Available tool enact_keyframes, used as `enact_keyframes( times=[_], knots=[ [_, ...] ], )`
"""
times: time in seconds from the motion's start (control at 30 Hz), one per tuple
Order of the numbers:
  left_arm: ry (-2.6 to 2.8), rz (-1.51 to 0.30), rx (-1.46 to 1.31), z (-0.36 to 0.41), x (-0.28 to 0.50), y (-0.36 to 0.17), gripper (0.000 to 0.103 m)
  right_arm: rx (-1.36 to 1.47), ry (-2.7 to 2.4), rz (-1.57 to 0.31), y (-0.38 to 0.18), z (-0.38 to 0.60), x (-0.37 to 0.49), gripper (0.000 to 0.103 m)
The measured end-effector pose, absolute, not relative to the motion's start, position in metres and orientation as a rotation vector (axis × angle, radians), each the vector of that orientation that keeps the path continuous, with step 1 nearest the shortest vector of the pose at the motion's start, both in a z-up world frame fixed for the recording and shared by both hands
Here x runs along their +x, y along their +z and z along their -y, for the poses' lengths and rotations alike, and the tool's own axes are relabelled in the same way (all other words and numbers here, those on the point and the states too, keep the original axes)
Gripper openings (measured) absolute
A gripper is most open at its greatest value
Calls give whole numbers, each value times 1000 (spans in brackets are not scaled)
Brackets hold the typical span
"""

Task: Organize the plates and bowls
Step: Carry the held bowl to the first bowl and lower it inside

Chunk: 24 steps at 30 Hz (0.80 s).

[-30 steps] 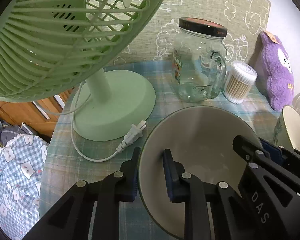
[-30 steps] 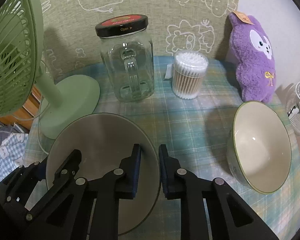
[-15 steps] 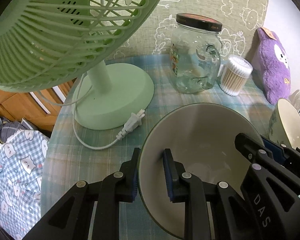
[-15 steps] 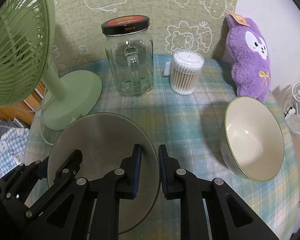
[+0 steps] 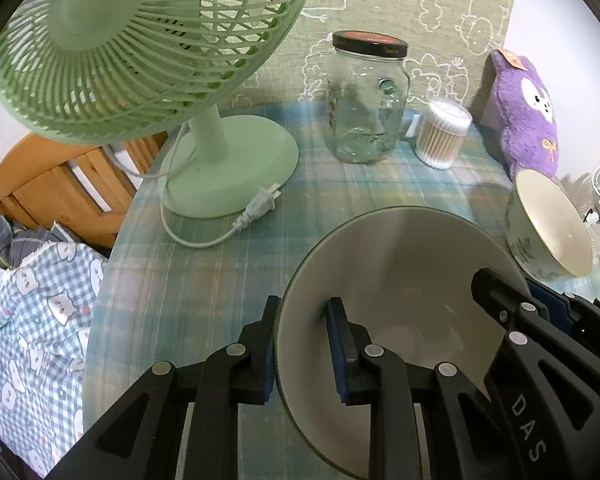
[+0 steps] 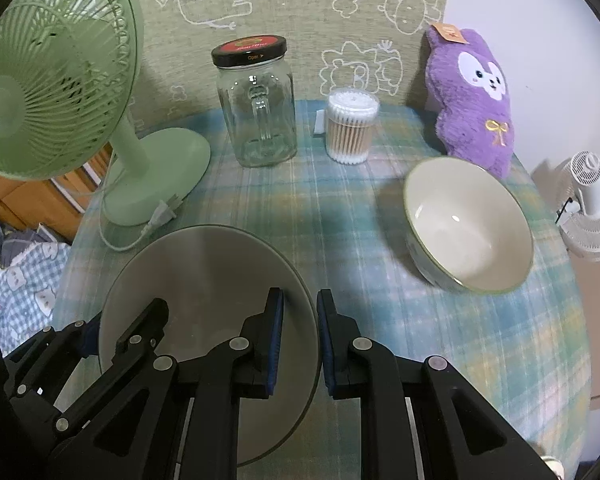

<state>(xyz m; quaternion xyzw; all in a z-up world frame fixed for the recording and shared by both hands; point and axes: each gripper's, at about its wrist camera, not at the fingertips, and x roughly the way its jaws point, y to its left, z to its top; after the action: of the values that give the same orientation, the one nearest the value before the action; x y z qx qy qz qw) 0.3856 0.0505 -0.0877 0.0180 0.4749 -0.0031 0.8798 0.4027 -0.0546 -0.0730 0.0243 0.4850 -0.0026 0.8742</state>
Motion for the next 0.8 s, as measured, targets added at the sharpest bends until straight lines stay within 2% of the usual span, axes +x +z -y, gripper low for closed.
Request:
enact_keyframes(
  times=[0.8],
  knots=[
    [37,-896,28,-19,277,-10,21,66,38,-922,12,86,283,21]
  ],
)
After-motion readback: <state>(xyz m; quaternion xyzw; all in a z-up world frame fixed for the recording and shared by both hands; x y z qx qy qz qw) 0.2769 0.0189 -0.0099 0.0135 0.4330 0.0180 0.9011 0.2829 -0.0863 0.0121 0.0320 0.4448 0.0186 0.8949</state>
